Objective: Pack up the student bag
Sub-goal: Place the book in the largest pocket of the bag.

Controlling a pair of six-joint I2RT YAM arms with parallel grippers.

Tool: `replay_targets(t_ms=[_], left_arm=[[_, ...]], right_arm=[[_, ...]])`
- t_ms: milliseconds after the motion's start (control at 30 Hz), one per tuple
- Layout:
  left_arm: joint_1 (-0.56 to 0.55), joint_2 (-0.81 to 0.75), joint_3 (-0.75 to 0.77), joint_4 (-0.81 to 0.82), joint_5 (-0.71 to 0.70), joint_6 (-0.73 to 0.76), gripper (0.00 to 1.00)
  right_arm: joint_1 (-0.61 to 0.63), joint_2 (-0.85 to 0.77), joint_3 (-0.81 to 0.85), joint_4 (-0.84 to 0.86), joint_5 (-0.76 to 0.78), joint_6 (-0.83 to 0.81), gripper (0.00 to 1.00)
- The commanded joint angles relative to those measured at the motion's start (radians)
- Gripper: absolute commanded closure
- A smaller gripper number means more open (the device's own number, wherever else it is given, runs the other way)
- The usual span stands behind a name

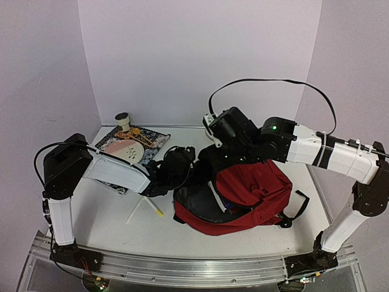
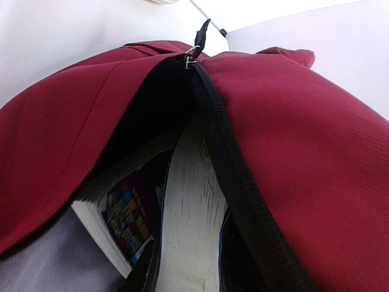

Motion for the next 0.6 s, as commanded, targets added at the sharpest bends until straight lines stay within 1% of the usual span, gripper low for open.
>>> replay_targets(t_ms=[0,33,100,167,267,467,567], left_arm=[[-0.004,-0.011,0.049,0.116,-0.044,0.066,0.86],[-0.005,-0.015,0.038,0.115,-0.054,0.081,0.83],[-0.006,-0.031,0.013,0.116,-0.074,0.12,0.73],[-0.011,-0.047,-0.011,0.116,-0.093,0.151,0.6],[-0.015,-0.072,-0.039,0.115,-0.114,0.205,0.46],[-0.019,-0.137,-0.103,0.114,-0.194,0.32,0.31],[-0.019,-0.176,-0.138,0.111,-0.233,0.366,0.26]], right_arm=[[0.005,-0.046,0.007,0.047,-0.002,-0.007,0.99],[0.005,-0.045,0.005,0.047,-0.002,-0.007,0.99],[0.006,-0.046,0.001,0.047,-0.001,-0.004,0.99],[0.006,-0.046,-0.005,0.047,-0.001,-0.002,0.98],[0.005,-0.044,-0.013,0.047,-0.001,0.0,0.97],[0.005,-0.051,-0.03,0.047,0.001,0.005,0.97],[0.005,-0.053,-0.035,0.047,0.0,0.005,0.96]])
